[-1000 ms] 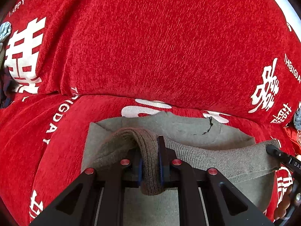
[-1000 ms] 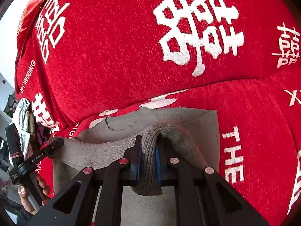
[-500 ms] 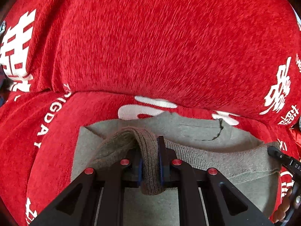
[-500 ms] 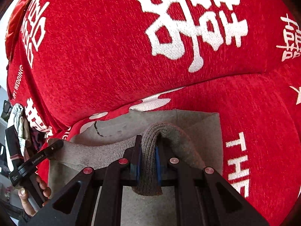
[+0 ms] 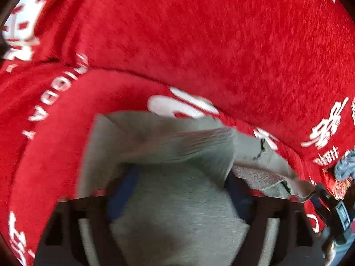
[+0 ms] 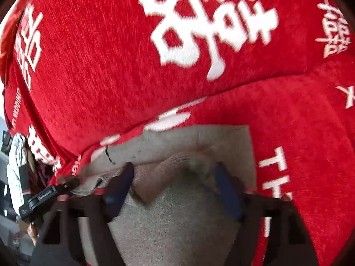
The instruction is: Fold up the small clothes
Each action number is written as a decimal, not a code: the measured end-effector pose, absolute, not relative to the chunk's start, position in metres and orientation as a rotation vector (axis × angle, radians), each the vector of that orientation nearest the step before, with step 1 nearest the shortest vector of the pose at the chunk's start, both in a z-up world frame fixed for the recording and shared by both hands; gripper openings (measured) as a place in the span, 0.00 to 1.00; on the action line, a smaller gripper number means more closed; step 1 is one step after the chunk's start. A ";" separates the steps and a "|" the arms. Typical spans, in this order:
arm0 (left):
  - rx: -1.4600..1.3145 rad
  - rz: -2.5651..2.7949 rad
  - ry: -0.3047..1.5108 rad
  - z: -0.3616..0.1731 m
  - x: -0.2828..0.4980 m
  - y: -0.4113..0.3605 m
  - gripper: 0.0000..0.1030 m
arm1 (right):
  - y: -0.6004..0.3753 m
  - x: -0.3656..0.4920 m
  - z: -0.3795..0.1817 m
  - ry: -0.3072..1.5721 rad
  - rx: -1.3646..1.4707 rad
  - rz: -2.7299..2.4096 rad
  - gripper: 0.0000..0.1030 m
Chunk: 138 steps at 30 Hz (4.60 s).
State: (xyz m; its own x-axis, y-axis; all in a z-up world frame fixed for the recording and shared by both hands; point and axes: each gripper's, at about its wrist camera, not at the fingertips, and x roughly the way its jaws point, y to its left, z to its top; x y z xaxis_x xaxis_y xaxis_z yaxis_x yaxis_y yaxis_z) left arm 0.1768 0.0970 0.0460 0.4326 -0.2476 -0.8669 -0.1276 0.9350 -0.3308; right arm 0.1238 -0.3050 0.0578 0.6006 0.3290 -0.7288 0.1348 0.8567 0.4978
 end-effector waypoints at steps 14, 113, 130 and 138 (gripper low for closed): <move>-0.150 -0.185 1.113 0.047 0.180 0.055 0.85 | -0.275 0.139 0.043 1.013 0.376 0.223 0.77; -0.357 -0.172 0.921 0.047 0.041 0.134 0.26 | 0.061 0.222 0.037 1.283 -0.033 0.453 0.17; -0.208 -0.194 0.914 0.084 0.029 0.079 0.22 | -0.023 0.212 0.084 1.154 0.241 0.562 0.17; -0.261 -0.237 0.917 0.095 0.029 0.070 0.20 | -0.050 0.203 0.100 1.102 0.327 0.618 0.16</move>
